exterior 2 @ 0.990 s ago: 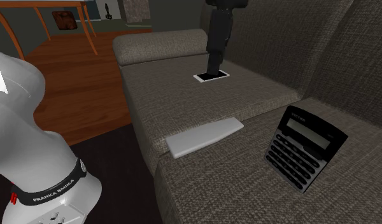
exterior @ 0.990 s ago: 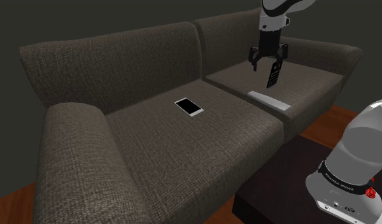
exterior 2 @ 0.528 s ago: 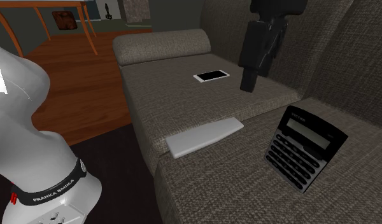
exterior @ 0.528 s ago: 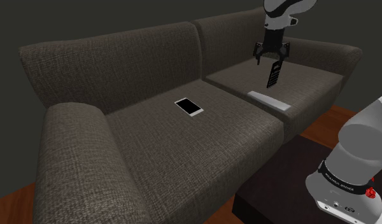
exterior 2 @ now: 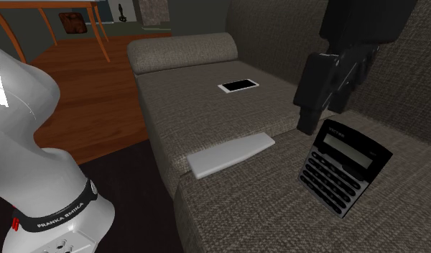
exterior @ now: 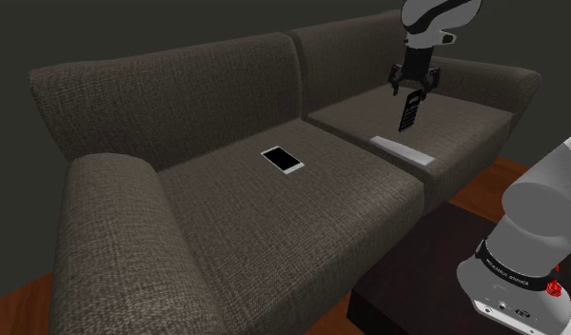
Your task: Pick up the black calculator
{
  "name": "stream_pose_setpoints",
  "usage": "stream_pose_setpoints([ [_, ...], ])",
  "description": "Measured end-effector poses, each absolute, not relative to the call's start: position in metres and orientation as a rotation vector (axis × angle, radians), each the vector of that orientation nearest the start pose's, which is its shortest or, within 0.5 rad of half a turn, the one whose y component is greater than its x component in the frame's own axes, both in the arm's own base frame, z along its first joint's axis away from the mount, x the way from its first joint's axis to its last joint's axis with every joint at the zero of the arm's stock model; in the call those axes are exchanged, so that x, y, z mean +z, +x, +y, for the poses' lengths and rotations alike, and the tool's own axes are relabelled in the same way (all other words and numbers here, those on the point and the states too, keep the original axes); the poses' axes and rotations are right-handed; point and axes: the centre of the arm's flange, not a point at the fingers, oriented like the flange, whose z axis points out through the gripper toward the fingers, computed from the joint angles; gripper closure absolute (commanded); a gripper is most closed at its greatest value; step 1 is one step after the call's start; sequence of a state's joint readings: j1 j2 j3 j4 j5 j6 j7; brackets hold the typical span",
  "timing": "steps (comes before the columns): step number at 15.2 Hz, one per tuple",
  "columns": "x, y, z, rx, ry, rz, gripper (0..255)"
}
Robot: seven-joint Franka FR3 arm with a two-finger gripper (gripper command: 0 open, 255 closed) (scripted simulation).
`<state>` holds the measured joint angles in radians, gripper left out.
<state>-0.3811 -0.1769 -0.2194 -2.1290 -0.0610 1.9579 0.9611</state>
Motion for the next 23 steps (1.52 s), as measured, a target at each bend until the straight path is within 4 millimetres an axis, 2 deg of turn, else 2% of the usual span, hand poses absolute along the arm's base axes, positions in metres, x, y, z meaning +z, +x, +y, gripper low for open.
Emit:
stream_pose_setpoints([
  [5,0.463,0.41,-0.292,-0.009,-2.269,2.198,0],
  [6,0.462,0.41,-0.292,-0.01,-2.269,2.198,255],
  [16,0.461,0.411,-0.292,-0.011,-2.269,2.198,255],
  [23,0.492,0.41,-0.292,-0.011,-2.269,2.198,255],
])
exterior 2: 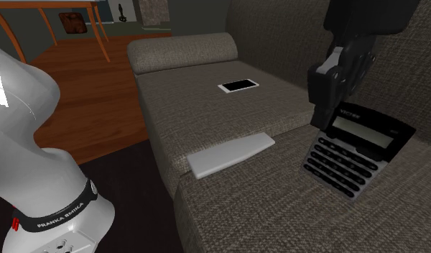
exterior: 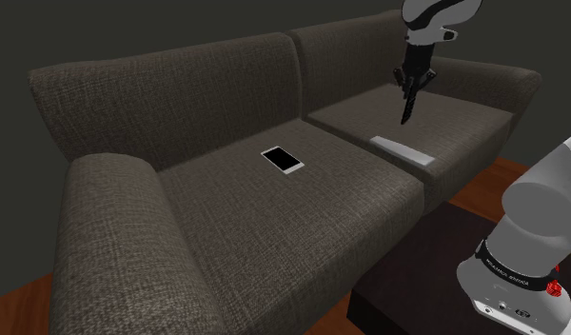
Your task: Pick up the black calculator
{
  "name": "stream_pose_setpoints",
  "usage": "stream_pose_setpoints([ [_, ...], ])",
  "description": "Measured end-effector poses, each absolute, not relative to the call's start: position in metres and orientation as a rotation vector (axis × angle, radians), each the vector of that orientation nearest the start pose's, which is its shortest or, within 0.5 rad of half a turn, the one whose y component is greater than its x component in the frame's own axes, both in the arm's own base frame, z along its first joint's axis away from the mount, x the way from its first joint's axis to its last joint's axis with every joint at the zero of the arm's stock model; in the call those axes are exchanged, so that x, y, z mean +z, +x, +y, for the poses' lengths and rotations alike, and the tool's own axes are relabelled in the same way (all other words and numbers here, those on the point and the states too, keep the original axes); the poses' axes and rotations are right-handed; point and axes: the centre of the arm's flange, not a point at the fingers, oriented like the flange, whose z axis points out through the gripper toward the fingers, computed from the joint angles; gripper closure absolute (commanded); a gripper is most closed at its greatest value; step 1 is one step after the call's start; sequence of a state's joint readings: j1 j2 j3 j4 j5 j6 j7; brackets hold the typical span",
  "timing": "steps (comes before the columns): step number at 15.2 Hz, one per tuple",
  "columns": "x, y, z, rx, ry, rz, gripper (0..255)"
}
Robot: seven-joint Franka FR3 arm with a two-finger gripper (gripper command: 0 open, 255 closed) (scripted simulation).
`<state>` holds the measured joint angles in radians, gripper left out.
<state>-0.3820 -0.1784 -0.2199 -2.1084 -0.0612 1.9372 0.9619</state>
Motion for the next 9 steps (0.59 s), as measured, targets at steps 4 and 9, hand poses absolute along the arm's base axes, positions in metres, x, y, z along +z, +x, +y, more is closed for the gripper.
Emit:
stream_pose_setpoints([
  [4,0.513,0.41,-0.29,-0.011,-2.269,2.198,255],
  [9,0.538,0.41,-0.292,-0.011,-2.269,2.198,255],
])
